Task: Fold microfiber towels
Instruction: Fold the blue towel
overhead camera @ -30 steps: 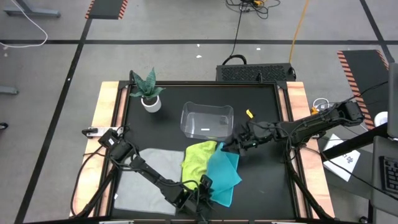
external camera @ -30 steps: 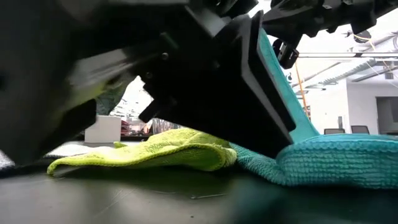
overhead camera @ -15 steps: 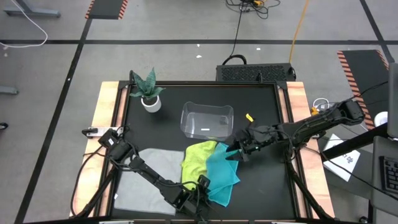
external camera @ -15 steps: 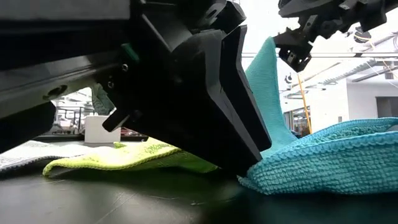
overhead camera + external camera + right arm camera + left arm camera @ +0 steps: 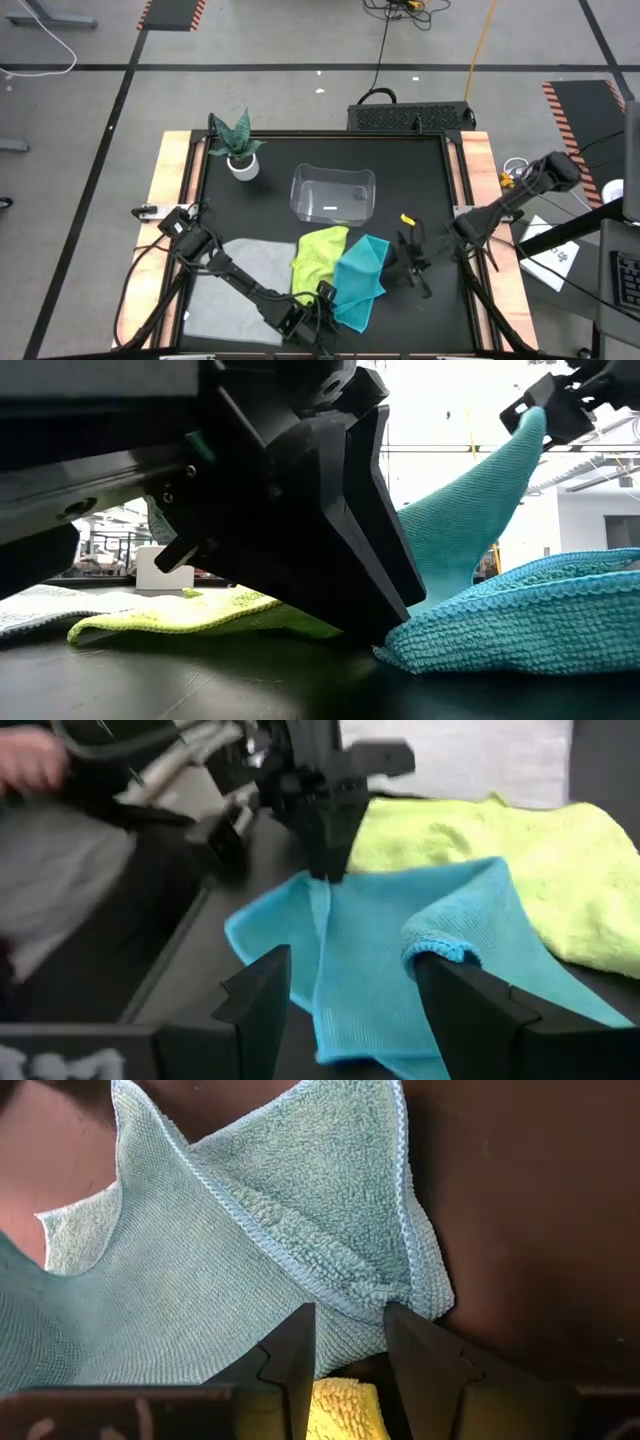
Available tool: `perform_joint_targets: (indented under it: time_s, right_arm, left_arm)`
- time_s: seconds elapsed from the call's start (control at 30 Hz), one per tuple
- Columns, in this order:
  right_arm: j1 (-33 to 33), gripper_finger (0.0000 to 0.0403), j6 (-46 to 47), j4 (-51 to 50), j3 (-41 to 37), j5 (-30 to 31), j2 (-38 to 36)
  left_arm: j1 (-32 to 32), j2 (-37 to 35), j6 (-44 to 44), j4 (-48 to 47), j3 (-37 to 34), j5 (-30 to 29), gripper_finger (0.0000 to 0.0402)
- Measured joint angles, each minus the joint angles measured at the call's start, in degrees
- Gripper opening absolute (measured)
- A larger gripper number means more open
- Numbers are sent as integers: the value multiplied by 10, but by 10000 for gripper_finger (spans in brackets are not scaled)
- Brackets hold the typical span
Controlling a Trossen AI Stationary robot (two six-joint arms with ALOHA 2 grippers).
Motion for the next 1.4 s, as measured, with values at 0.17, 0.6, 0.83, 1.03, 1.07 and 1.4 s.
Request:
perform_joint_targets:
  time_s: [0.17,0.6,0.83,1.03,1.07,1.4]
  right_arm:
    - [31,208,19,-47,0,137,0]
    - [32,208,246,-198,0,307,-38]
    - [42,208,336,-236,0,302,-38]
    - [57,208,203,-173,0,221,4]
    - [61,208,178,-151,0,214,15]
    - [88,208,57,16,0,203,145]
  left_arm:
    - [2,-1,-10,-29,1,1,127]
    - [-18,-4,4,-164,3,12,126]
    - [-38,-6,35,-186,1,-20,126]
    - [-44,-21,27,-182,-3,-81,127]
    - [-44,-23,24,-177,-3,-86,127]
    - [-32,-28,48,-87,-2,-122,127]
